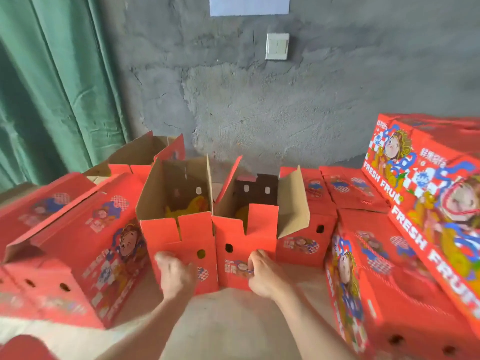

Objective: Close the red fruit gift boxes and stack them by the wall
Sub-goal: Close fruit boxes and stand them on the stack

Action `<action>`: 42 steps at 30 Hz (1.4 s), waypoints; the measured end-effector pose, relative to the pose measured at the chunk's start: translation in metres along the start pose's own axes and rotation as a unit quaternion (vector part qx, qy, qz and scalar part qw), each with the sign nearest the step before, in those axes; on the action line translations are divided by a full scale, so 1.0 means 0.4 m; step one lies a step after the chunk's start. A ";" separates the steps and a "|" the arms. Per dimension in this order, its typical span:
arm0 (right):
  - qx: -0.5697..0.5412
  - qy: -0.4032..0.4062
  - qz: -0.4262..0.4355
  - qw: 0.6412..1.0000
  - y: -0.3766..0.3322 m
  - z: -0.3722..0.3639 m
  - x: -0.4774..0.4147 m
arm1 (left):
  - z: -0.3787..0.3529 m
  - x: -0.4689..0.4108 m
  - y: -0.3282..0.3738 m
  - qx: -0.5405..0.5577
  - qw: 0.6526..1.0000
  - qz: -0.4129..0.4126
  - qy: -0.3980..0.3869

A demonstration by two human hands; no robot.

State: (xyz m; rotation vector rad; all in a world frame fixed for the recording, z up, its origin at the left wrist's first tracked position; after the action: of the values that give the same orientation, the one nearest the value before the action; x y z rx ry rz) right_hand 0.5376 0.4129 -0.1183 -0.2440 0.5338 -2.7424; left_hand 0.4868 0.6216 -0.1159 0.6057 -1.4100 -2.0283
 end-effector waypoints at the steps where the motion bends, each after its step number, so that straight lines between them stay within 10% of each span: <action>1: 0.005 -0.007 -0.006 1.000 -0.003 0.000 0.044 | 0.022 0.046 -0.001 0.004 1.000 0.010 -0.006; 11: 0.024 -0.006 0.020 0.999 -0.064 -0.051 0.579 | 0.292 0.473 -0.081 -0.002 0.986 0.123 -0.115; 16: 0.072 -0.088 -0.041 0.993 -0.043 -0.038 0.861 | 0.418 0.692 -0.075 0.180 0.968 0.129 -0.117; 19: 0.127 0.006 -0.094 0.987 -0.088 0.030 0.957 | 0.466 0.788 0.019 0.211 0.968 -0.014 -0.135; 24: 0.030 0.198 -0.056 0.978 -0.231 0.081 1.007 | 0.510 0.789 0.248 0.094 0.900 -0.396 -0.153; 30: -0.018 0.262 -0.138 0.955 -0.330 0.104 0.916 | 0.404 0.690 0.237 -0.349 0.812 -0.392 -0.256; 34: 0.036 0.203 -0.196 0.959 -0.338 0.109 0.872 | 0.432 0.693 0.231 -0.342 0.788 -0.442 -0.258; 42: 0.101 0.142 -0.131 0.976 -0.280 0.163 0.964 | 0.580 0.600 0.179 -0.323 0.831 -0.281 -0.356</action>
State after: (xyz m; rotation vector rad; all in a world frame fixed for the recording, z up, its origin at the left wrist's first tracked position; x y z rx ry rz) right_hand 0.1619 0.3518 0.0247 0.1418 0.3060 -3.0836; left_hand 0.1755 0.5932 0.0207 -0.0952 -0.7819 -3.2164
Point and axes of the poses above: each hand's wrist, its own x-axis away from the middle knuckle, its own z-axis out of the back of the hand, y = z × x, the point moved 7 cm from there along -x, towards the middle knuckle, and after that the axes turned 7 degrees about x, right-handed, at the moved point
